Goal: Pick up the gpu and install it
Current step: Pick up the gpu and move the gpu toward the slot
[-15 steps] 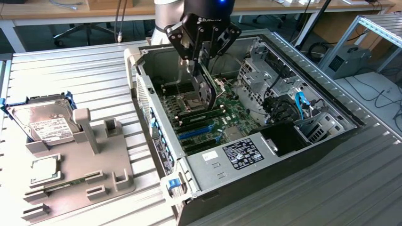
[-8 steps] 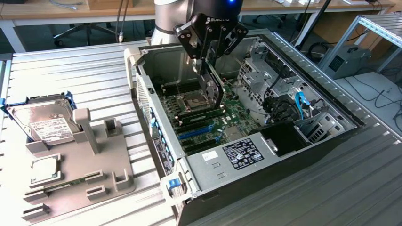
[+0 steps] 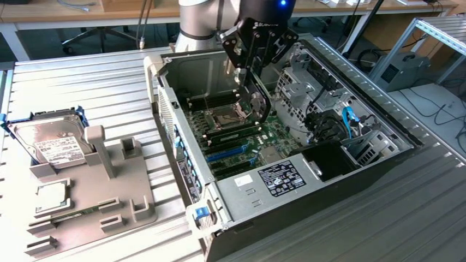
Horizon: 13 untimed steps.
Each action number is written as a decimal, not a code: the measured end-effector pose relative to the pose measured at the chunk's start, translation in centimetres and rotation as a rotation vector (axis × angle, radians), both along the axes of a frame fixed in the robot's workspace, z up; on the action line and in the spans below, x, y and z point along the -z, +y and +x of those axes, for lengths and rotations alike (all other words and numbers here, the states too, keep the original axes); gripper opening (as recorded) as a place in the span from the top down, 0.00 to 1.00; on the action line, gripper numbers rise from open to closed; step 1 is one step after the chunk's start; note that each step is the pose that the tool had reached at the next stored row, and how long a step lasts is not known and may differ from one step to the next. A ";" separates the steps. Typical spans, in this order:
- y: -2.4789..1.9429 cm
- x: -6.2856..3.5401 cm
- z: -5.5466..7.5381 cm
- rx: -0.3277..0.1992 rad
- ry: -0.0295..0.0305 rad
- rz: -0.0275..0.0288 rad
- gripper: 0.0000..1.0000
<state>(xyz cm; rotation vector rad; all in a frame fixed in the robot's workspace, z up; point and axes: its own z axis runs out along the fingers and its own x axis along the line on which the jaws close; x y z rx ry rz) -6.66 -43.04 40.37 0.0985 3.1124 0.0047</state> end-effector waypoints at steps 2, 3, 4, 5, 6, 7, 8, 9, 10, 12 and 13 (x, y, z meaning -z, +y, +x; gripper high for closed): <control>0.09 0.19 0.6 0.000 0.0000 0.0000 0.73; 0.13 0.34 1.0 0.000 0.0000 0.0001 0.73; 0.13 0.39 1.2 0.000 0.0000 0.0001 0.73; 0.15 0.44 1.4 0.000 0.0000 0.0000 0.73; 0.16 0.48 1.6 0.000 0.0000 -0.0001 0.73; 0.18 0.53 1.8 0.000 0.0001 -0.0001 0.73; 0.20 0.58 2.0 0.000 0.0000 0.0000 0.73; 0.22 0.64 2.2 0.000 0.0000 0.0000 0.73; 0.23 0.70 2.4 0.000 0.0000 0.0000 0.73; 0.26 0.85 2.8 0.000 -0.0001 0.0001 0.73; 0.28 0.92 3.0 0.000 0.0000 0.0000 0.73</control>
